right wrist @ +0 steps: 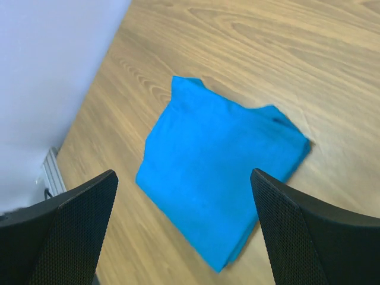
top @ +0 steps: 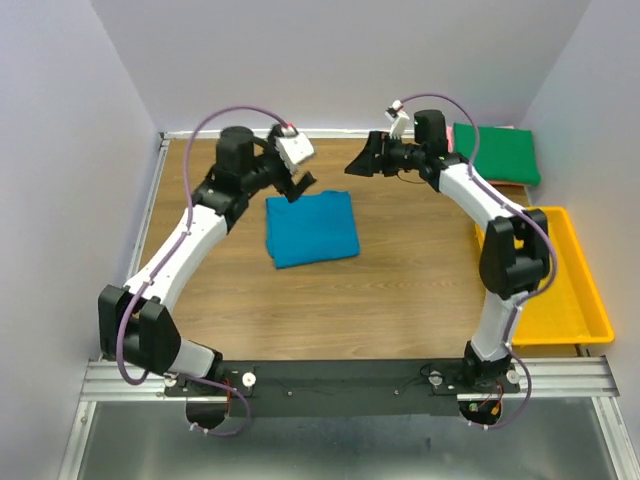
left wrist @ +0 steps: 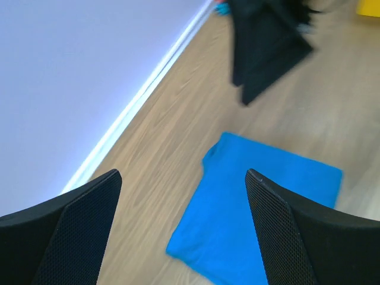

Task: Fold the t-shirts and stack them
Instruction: Smooth out wrinkles on the folded tshirt, then put the neatly folded tshirt into the corner of the board with the right arm

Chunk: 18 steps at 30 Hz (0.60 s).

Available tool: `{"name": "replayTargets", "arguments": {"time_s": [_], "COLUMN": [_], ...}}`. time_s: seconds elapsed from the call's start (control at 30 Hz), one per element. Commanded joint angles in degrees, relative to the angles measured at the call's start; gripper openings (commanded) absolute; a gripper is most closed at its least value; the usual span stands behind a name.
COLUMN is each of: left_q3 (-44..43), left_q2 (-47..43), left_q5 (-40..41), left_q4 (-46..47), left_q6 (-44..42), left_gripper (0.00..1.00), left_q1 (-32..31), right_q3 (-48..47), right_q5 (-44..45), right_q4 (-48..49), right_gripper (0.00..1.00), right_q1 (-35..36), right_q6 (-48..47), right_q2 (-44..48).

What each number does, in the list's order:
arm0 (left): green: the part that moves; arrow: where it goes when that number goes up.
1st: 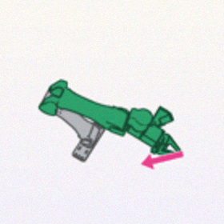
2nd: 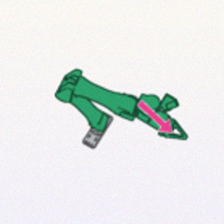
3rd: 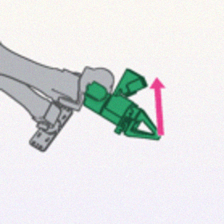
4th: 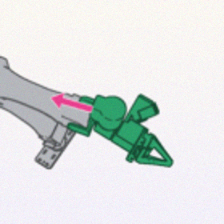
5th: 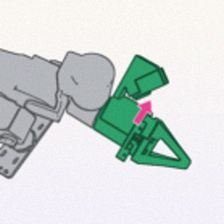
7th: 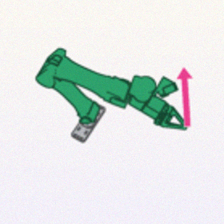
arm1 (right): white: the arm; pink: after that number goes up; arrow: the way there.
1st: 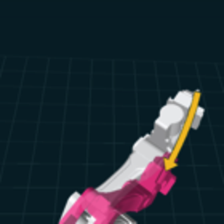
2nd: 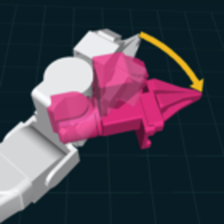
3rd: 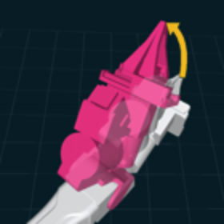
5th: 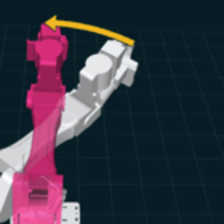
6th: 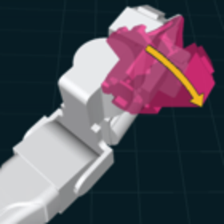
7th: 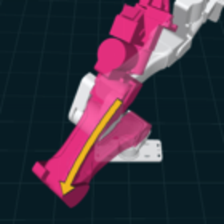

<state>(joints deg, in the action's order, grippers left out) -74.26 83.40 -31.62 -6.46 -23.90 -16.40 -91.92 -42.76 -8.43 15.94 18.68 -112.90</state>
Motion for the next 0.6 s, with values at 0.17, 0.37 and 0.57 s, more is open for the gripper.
{"name": "replayTargets", "arguments": {"time_s": [0.17,0.37,0.57], "left_q3": [10.9,5.6,3.9], "left_q2": [4.6,17.5,24.5], "left_q5": [16.1,21.1,23.8], "left_q4": [-2.6,-4.7,-4.1], "left_q6": [-13.7,-12.0,-14.2], "left_gripper": [0.92,0.78,0.62], "left_q1": [-17.9,-27.2,-31.2], "right_q3": [21.1,26.2,27.0], "right_q5": [21.6,22.8,21.5], "right_q4": [0.8,1.7,2.3], "right_gripper": [1.00,1.00,1.00], "right_q1": [-2.8,-3.4,-3.6], "right_q6": [11.0,14.7,15.7], "right_q2": [13.1,14.8,13.0]}}
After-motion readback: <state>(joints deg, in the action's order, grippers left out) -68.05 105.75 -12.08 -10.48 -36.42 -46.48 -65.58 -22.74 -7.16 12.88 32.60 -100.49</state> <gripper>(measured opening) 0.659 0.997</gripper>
